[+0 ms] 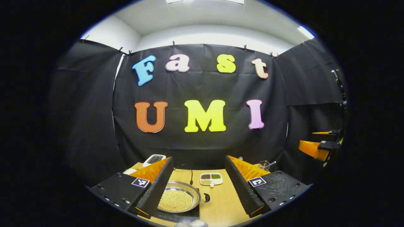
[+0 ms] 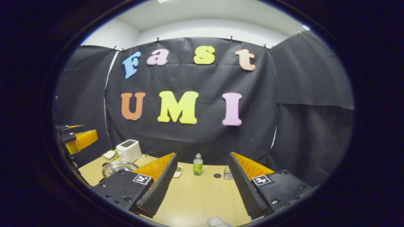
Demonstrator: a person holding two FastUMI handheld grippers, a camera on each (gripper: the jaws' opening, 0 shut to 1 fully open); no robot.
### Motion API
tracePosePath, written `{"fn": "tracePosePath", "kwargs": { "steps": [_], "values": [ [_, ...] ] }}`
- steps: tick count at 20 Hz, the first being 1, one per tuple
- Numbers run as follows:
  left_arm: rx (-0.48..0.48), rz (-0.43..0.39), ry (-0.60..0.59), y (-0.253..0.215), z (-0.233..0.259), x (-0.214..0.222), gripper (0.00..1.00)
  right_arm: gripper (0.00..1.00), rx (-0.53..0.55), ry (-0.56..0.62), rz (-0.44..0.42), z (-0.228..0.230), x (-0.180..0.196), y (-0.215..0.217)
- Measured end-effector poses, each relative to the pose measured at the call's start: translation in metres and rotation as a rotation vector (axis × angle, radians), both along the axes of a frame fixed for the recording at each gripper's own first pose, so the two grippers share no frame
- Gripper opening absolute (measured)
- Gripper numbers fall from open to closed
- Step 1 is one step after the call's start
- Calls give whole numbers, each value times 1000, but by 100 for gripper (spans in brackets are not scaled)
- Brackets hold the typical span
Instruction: First push the handle of the pot to place it horizontally, then grasp the pot with both hands and set it on the induction cooktop.
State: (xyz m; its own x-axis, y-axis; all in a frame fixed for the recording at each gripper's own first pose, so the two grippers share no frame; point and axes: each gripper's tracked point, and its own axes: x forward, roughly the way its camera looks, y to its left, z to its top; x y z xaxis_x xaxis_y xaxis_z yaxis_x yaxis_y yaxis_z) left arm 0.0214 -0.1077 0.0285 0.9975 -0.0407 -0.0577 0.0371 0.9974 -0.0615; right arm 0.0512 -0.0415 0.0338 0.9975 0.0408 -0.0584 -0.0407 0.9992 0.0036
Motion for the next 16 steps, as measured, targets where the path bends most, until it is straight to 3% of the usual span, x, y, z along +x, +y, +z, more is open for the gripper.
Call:
{"fn": "tracePosePath", "kwargs": {
  "steps": [6, 16],
  "values": [
    [28, 35, -26, -13, 10, -22, 97, 100, 61, -5, -7, -17, -20, -29],
    [32, 29, -57, -38, 21, -45, 97, 100, 63, -47, -15, -13, -36, -55]
  ]
}}
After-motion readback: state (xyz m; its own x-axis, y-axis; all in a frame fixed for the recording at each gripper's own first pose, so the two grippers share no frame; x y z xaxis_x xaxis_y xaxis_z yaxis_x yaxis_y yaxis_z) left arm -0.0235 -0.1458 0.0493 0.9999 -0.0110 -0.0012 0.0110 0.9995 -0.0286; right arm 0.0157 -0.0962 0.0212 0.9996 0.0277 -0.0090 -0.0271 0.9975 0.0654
